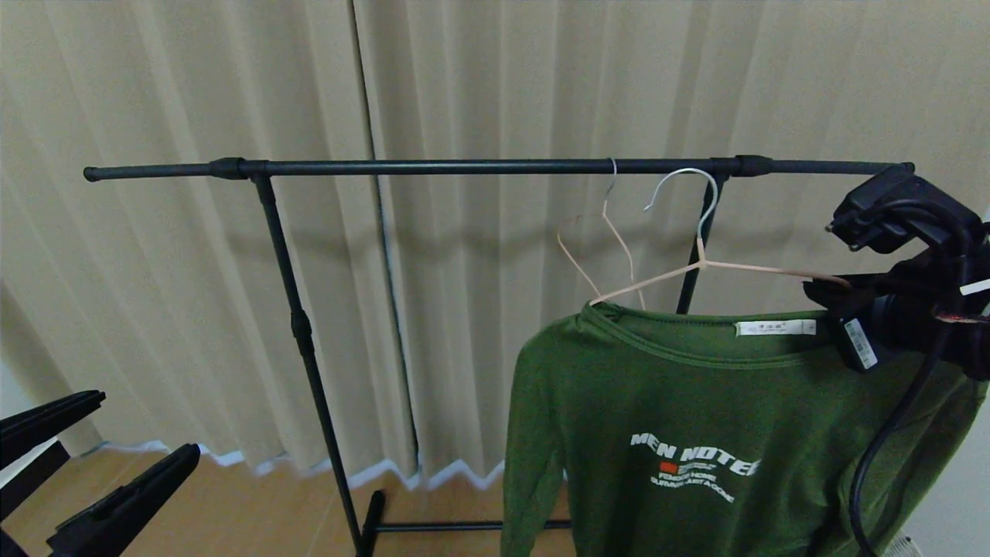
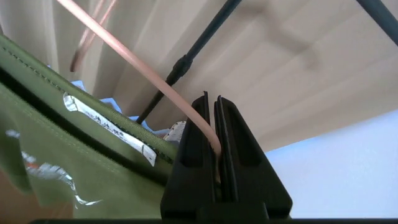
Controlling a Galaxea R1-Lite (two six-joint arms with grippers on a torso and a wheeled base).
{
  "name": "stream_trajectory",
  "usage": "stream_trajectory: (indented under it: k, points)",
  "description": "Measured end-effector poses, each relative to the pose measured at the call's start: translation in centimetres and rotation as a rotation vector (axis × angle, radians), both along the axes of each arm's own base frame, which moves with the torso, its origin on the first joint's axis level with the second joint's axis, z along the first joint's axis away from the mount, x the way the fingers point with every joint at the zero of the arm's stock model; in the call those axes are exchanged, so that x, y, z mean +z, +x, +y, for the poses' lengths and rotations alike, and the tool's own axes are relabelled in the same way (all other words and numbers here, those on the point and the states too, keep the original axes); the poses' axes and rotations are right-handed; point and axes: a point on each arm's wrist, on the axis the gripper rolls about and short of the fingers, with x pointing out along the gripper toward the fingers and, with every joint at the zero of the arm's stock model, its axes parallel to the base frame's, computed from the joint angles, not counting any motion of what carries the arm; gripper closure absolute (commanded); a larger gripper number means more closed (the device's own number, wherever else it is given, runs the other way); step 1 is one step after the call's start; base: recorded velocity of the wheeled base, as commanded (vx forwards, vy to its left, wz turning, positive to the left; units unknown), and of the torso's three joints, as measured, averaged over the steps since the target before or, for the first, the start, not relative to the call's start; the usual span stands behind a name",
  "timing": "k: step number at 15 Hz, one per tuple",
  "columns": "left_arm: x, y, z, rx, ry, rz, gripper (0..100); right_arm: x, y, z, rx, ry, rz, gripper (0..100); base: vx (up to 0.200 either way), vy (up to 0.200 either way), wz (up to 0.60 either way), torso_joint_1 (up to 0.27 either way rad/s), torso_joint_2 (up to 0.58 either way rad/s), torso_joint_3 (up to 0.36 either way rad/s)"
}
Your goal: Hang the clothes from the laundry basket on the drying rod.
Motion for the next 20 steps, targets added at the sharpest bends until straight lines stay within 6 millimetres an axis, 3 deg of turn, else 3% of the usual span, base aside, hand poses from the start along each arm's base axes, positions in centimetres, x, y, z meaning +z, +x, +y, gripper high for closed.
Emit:
stream_trajectory:
  k: [6, 15, 20]
  points:
    - [-0.08, 0.04, -0.03, -0.003, 0.003, 0.004, 0, 0.10, 0.09, -0.20, -0.011, 0.004, -0.008, 100, 0.000, 0.200, 0.00, 0.006, 0.00, 0.005]
    - [-0.34, 0.02, -0.03, -0.005, 0.005, 0.014, 0, 0.09, 0.27, -0.13, -0.036, 0.069, -0.010, 100, 0.000, 0.000, 0.00, 0.000, 0.00, 0.000]
    - [-0.55, -0.01, -0.02, -0.005, 0.007, 0.023, 0, 0.09, 0.36, -0.10, -0.037, 0.070, -0.010, 100, 0.200, 0.000, 0.00, 0.002, 0.00, 0.005]
